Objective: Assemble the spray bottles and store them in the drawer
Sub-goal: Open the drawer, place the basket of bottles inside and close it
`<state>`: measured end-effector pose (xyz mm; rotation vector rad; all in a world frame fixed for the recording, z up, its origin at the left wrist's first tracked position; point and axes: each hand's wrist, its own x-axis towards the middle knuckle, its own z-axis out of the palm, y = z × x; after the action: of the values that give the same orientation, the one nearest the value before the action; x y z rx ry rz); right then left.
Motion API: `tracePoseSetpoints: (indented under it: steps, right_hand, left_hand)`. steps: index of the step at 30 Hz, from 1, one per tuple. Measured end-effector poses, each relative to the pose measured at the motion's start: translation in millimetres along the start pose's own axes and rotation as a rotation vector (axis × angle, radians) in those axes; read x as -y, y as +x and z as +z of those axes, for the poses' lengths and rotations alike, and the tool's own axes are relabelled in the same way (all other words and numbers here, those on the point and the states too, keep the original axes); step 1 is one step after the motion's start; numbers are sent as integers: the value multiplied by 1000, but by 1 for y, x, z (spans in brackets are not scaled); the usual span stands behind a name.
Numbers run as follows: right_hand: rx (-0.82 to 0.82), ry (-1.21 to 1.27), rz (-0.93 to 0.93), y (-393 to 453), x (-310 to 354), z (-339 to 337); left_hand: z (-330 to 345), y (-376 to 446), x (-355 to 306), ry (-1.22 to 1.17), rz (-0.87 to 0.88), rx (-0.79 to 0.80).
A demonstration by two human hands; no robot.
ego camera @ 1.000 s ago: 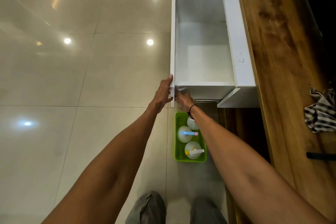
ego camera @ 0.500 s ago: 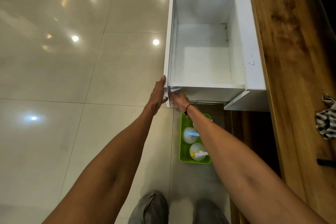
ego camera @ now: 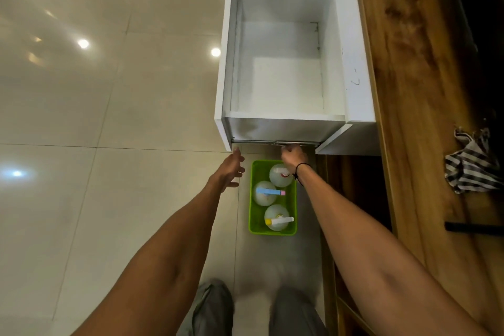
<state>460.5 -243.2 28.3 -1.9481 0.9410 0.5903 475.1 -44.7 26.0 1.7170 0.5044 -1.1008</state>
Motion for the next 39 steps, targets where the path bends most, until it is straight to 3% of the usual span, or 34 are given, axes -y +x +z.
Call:
tracePoseSetpoints:
  steps: [8, 16, 25, 39]
  right_hand:
    - [46, 69, 222, 19, -69, 1]
    - [222, 150, 318, 9, -122, 26]
    - [170, 196, 290, -6, -118, 23]
    - [91, 172, 166, -94, -68, -28]
  left_hand:
    - [40, 20, 33, 36, -95, -33]
    - [66, 32, 76, 16, -182, 89]
    - [72, 22, 73, -14, -141, 30]
    - [51, -78, 27, 47, -40, -14]
